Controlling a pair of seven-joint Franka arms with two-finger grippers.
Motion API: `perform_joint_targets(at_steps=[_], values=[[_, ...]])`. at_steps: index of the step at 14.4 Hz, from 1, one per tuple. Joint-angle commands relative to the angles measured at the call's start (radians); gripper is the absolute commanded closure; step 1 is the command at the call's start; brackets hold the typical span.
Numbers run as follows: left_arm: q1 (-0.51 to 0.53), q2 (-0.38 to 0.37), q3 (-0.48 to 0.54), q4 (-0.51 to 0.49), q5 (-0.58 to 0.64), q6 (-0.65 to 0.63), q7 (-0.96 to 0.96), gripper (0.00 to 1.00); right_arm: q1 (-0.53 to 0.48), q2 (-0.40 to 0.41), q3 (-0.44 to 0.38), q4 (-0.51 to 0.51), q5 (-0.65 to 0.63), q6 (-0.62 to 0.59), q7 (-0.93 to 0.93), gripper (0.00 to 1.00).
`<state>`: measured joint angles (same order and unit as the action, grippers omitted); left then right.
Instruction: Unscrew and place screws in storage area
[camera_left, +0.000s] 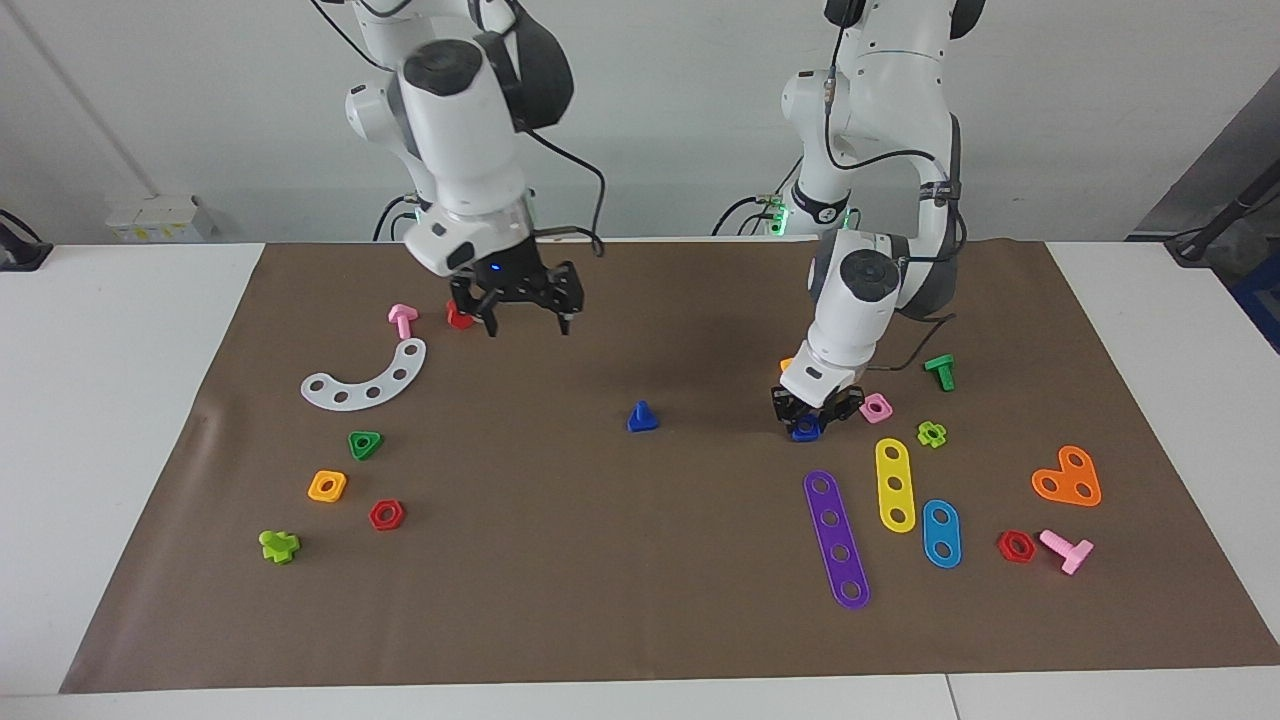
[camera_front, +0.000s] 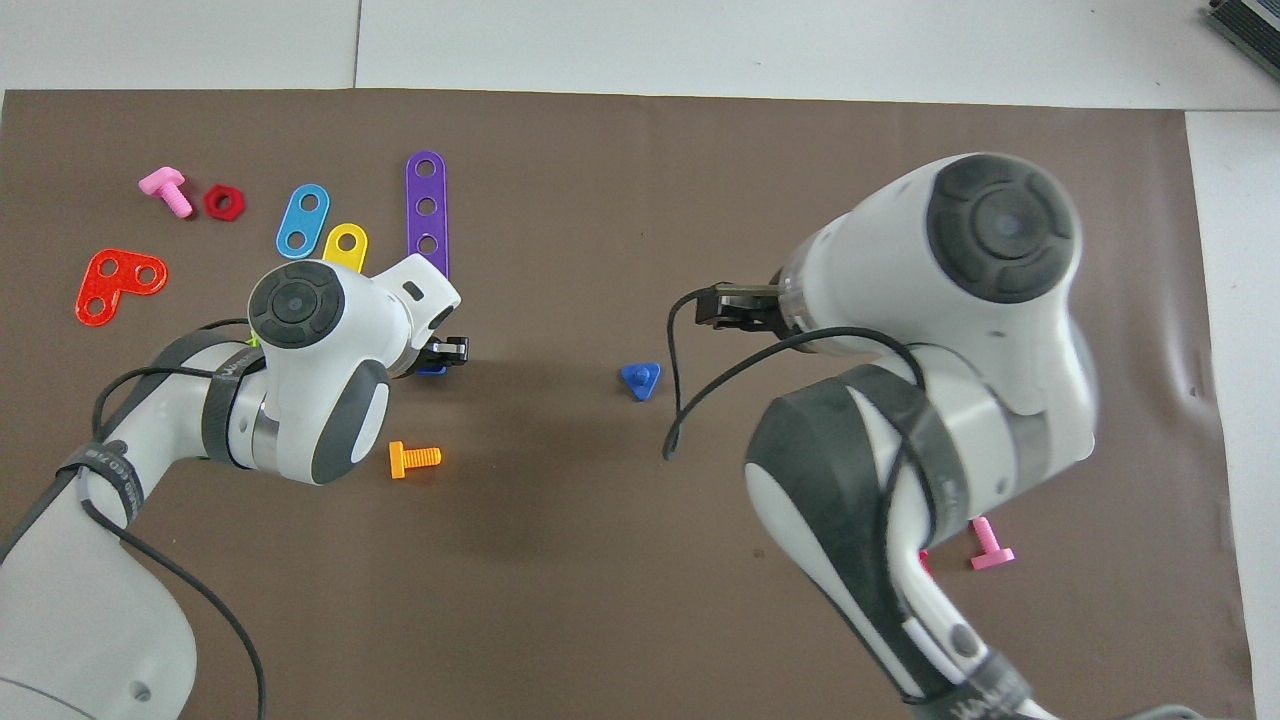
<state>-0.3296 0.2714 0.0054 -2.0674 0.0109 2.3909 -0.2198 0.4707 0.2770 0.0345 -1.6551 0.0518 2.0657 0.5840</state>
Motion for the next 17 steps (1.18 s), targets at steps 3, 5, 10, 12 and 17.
perform_joint_targets(at_steps=[3,5,10,12,17], values=[[0.017,-0.038,-0.007,-0.034,0.014,0.008,0.068,0.00,0.065,0.131,-0.004,0.012,-0.010,0.149,0.086,0.00],[0.046,-0.066,-0.007,-0.028,0.014,-0.009,0.068,0.00,0.104,0.191,-0.005,0.012,-0.027,0.200,0.092,0.00],[0.096,-0.204,-0.007,-0.014,0.014,-0.131,0.134,0.00,0.108,0.220,-0.005,-0.043,-0.083,0.227,0.086,0.02],[0.136,-0.227,-0.007,0.039,0.014,-0.221,0.172,0.00,0.106,0.215,-0.005,-0.074,-0.084,0.241,0.076,0.20],[0.242,-0.271,-0.007,0.202,0.014,-0.403,0.301,0.00,0.109,0.214,-0.005,-0.084,-0.110,0.237,0.074,0.41]])
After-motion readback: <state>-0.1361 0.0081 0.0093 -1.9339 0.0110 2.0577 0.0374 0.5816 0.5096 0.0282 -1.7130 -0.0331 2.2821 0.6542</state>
